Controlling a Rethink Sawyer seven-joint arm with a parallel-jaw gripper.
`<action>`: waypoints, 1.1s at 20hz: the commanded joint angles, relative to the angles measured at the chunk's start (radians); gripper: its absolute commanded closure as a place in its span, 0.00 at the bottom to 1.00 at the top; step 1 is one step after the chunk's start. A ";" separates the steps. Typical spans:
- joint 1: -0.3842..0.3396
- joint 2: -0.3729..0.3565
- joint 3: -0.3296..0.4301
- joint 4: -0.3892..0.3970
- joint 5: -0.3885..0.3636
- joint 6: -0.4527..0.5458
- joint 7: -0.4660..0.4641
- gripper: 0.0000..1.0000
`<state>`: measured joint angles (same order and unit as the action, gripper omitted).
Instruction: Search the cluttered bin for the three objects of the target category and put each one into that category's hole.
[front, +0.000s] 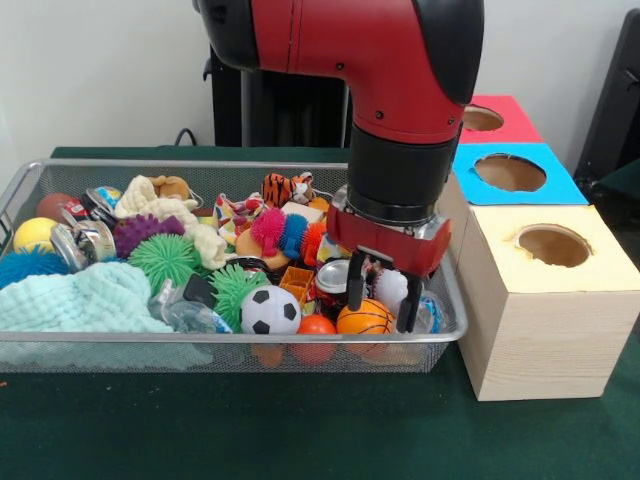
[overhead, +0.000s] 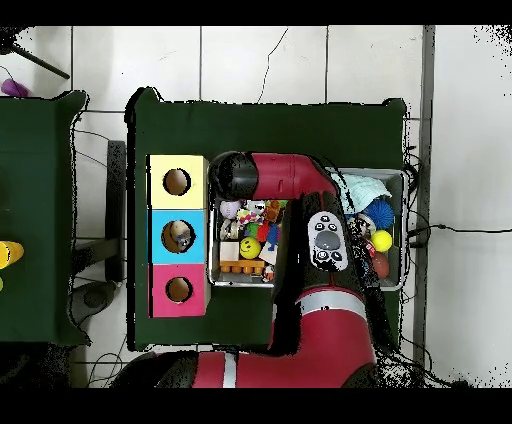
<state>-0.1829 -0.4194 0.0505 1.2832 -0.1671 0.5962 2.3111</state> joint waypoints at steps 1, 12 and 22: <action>0.000 0.031 0.048 0.042 -0.008 -0.046 0.034 0.00; 0.048 0.075 0.028 -0.012 0.018 -0.050 0.107 0.00; 0.062 -0.010 0.037 0.074 0.058 -0.012 0.111 0.00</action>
<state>-0.1224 -0.4023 0.0481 1.2764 -0.1498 0.5960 2.3113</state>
